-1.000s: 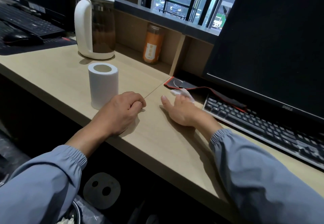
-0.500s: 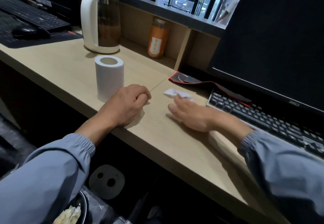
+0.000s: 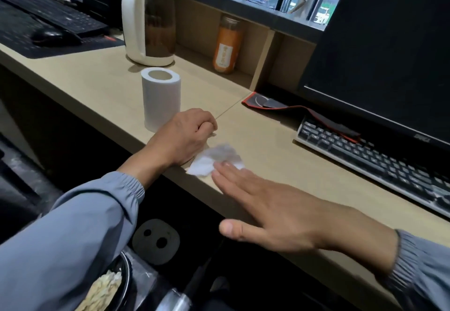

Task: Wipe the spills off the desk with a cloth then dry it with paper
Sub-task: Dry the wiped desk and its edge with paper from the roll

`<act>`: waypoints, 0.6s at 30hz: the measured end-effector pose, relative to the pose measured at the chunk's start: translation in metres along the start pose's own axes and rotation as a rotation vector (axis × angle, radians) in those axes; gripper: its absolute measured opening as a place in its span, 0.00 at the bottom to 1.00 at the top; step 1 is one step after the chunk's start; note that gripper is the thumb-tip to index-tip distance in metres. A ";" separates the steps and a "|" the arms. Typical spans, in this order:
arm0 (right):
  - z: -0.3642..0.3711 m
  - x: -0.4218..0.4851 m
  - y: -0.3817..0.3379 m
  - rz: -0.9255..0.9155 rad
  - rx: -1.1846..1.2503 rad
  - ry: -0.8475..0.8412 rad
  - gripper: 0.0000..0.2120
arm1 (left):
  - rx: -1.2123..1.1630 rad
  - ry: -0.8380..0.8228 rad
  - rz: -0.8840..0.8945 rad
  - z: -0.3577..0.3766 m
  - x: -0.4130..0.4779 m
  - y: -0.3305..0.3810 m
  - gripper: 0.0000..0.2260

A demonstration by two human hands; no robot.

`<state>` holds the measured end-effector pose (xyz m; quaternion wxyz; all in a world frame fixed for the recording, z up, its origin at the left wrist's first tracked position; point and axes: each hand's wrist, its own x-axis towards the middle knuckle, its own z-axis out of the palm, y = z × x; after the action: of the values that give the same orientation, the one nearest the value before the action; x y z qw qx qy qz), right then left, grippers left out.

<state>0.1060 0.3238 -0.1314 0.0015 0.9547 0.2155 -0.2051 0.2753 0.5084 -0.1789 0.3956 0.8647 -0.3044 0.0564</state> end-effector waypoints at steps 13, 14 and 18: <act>0.006 -0.008 0.000 0.065 -0.028 0.051 0.39 | 0.026 0.009 0.003 0.003 0.002 -0.003 0.13; 0.001 -0.008 0.009 0.130 -0.001 0.044 0.39 | 0.033 0.008 0.002 0.003 0.002 -0.002 0.13; 0.000 -0.027 0.008 0.289 0.150 -0.036 0.40 | 0.023 0.013 0.005 0.002 0.002 0.000 0.13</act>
<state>0.0873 0.3056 -0.1216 -0.0364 0.9694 0.0598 -0.2353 0.2765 0.5060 -0.1792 0.3875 0.8681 -0.3030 0.0666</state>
